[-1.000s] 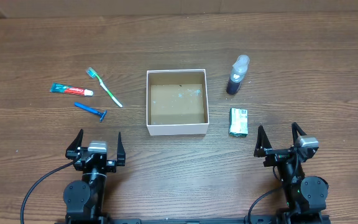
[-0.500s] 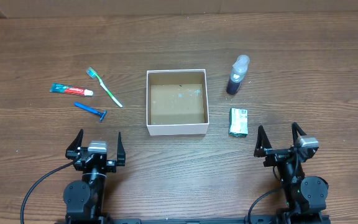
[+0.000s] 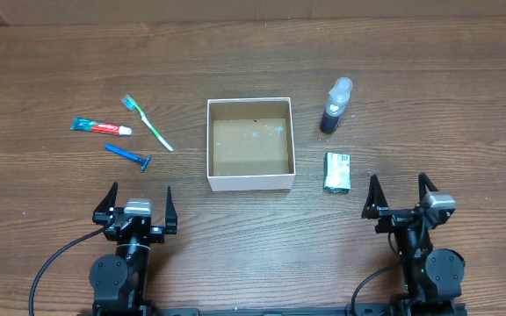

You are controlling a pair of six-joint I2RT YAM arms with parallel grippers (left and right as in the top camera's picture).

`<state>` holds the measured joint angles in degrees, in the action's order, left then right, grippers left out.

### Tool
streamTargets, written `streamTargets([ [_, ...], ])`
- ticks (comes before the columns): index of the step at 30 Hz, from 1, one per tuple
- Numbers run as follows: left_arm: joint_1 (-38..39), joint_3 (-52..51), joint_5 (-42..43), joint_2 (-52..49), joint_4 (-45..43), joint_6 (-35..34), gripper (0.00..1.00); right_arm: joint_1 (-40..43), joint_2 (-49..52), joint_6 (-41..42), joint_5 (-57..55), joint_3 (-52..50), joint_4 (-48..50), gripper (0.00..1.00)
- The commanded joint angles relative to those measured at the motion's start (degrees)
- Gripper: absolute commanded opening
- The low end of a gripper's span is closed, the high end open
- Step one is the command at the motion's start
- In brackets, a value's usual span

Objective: Pack container

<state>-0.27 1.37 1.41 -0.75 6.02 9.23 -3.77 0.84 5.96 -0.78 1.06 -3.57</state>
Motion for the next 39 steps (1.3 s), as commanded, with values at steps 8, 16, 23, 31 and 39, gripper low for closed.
streamTargets([
  [8, -0.46, -0.35, -0.35, 0.50, -0.11, 0.87, 1.00, 0.31, 0.07, 13.18, 15.96, 6.36, -9.70, 1.00],
  [16, -0.46, -0.35, -0.35, 0.50, -0.11, 0.87, 1.00, 0.31, 19.96, 10.10, 19.15, 30.27, -25.40, 1.00],
  [23, -0.46, -0.35, -0.35, 0.50, -0.11, 0.85, 1.00, 0.20, 57.83, 4.11, 26.23, 68.30, -44.68, 1.00],
  [31, -0.46, -0.35, -0.35, 0.50, -0.11, 0.85, 1.00, 0.15, 77.72, 4.07, 27.80, 75.34, -35.43, 1.00],
  [39, -0.46, -0.35, -0.35, 0.50, -0.11, 0.85, 1.00, -3.13, 87.47, 6.14, 5.25, 75.36, -32.96, 1.00],
])
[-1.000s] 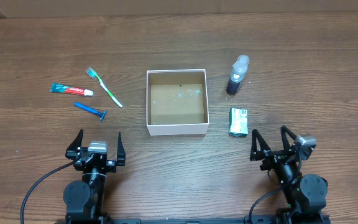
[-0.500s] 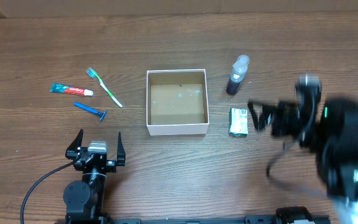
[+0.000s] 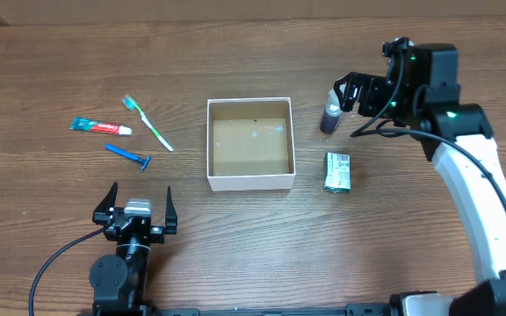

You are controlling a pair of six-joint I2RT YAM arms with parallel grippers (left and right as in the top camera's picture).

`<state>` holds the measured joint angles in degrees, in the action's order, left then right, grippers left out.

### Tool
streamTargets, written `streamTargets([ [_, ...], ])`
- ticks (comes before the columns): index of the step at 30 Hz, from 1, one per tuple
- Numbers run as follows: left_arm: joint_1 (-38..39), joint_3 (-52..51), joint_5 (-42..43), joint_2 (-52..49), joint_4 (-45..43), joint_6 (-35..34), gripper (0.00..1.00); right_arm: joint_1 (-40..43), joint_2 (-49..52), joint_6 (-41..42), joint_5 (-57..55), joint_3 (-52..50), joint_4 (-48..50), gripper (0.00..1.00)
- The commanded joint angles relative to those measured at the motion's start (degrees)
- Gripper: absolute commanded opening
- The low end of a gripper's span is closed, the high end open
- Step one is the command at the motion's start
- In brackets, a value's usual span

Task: Pack container
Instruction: 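Move the right gripper above the purple soap pump bottle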

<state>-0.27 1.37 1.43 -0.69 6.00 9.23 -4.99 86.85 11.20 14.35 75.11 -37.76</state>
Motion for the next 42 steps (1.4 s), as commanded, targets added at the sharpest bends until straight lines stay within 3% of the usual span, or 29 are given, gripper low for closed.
streamTargets([
  [1, -0.46, -0.37, -0.37, 0.44, -0.09, 0.85, 1.00, -2.45, 2.12, 1.05, -10.82, 1.31, 1.60, 1.00],
  [24, -0.46, -0.37, -0.37, 0.44, -0.09, 0.85, 1.00, -5.29, 12.04, 4.04, -11.69, 1.31, 10.91, 0.99],
  [31, -0.46, -0.35, -0.37, 0.44, -0.09, 0.87, 1.00, -5.29, 13.16, 3.80, -11.67, 1.31, 11.15, 0.88],
  [37, -0.46, -0.35, -0.37, 0.44, -0.09, 0.87, 1.00, -5.51, 13.16, 3.80, -11.69, 1.31, 10.64, 0.69],
  [42, -0.46, -0.35, -0.37, 0.44, -0.09, 0.87, 1.00, -5.57, 13.35, 3.78, -11.72, 1.05, 10.03, 0.64],
])
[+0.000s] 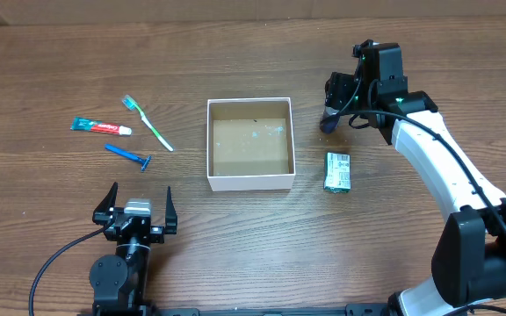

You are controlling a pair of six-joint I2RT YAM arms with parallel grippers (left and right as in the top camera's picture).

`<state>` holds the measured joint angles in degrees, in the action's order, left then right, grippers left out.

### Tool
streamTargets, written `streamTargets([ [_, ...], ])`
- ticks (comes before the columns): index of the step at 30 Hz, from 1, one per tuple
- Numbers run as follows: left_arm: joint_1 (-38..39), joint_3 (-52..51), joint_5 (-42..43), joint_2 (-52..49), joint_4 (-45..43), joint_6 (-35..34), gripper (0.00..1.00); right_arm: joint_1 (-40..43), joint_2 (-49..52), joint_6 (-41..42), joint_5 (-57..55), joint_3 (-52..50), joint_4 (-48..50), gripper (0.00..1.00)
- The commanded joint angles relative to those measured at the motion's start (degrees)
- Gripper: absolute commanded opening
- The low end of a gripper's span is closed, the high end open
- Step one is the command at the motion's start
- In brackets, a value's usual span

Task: Pack container
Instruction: 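Move the right gripper above the purple soap pump bottle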

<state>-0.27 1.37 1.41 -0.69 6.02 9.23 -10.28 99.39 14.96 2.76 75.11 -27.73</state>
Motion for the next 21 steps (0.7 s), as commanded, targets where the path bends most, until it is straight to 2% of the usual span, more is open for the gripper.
streamTargets([
  [1, -0.46, -0.35, -0.35, 0.44, -0.11, 0.87, 1.00, -0.26, 0.96, -0.02, -0.13, 1.05, -0.02, 0.63],
  [5, -0.46, -0.35, -0.35, 0.44, -0.11, 0.87, 1.00, -0.26, 2.43, -1.53, -0.33, 1.05, -0.04, 0.59],
  [12, -0.46, -0.37, -0.35, 0.44, -0.11, 0.87, 1.00, -0.26, 3.13, -6.29, -3.30, 1.05, -0.66, 0.57],
  [21, -0.46, -0.37, -0.35, 0.44, -0.11, 0.85, 1.00, -0.26, 2.84, -6.45, -3.32, 1.70, -0.87, 0.42],
])
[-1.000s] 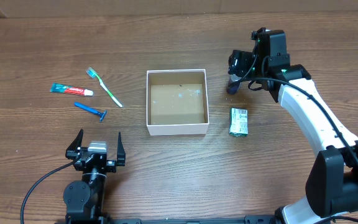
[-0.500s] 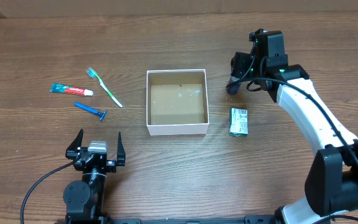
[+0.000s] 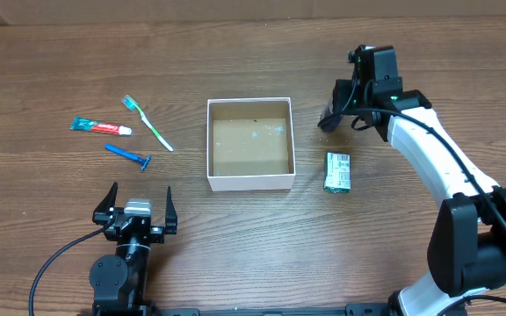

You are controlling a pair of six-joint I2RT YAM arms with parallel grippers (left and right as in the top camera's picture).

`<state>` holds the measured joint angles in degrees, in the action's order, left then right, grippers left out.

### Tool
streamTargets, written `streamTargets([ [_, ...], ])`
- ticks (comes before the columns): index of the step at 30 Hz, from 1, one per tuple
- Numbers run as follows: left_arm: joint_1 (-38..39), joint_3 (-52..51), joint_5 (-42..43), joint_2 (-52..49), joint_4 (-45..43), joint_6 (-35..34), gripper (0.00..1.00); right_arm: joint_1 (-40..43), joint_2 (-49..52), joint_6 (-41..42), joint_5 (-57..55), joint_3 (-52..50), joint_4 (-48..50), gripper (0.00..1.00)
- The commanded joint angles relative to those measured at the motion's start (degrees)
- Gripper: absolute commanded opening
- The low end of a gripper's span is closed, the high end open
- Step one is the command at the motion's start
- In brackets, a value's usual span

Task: Pack container
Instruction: 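Move the right gripper above the purple soap pump bottle, then lower the right gripper and grasp the soap bottle's pump head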

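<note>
The white cardboard box [image 3: 286, 180] stands open in the middle of the table. My right gripper [image 3: 332, 110] is down over the dark spray bottle [image 3: 324, 120] just right of the box, its fingers closed around the bottle's upper part. Only the bottle's dark lower body shows, leaning slightly left. A green packet [image 3: 337, 171] lies in front of the bottle. At the left lie a toothpaste tube [image 3: 100, 127], a green toothbrush [image 3: 148, 123] and a blue razor [image 3: 128, 156]. My left gripper [image 3: 139, 204] rests open at the front left.
The right arm's white links [image 3: 442, 162] reach from the front right corner across the table's right side. The left arm's base and black cable [image 3: 60, 259] sit at the front left edge.
My right wrist has shifted slightly to the right over the bottle, and the bottle's visible base now sits a little further left. The left arm has not moved.
Both grippers first rested open at the front edge, with the bottle standing free beside the box. My right arm was then raised at the back right, near the bottle. After that its gripper was down over the bottle, where it stays now.
</note>
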<state>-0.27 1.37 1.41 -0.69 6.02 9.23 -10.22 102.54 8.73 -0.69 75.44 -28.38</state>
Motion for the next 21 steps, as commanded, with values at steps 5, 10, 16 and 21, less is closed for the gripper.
streamTargets([
  [5, -0.46, -0.37, -0.35, 0.44, -0.11, 0.85, 1.00, -0.33, -2.32, -0.20, 0.13, 3.39, -2.14, 0.41],
  [10, -0.46, -0.35, -0.35, 0.44, -0.11, 0.85, 1.00, -0.33, -5.31, -0.24, 0.13, 8.46, -6.88, 0.35],
  [16, -0.46, -0.35, -0.35, 0.44, -0.11, 0.87, 1.00, -0.35, -7.56, -0.35, 0.13, 10.95, -9.94, 0.27],
  [21, -0.46, -0.35, -0.35, 0.44, -0.11, 0.85, 1.00, -1.05, -8.04, -1.75, 0.13, 10.95, -11.17, 0.27],
])
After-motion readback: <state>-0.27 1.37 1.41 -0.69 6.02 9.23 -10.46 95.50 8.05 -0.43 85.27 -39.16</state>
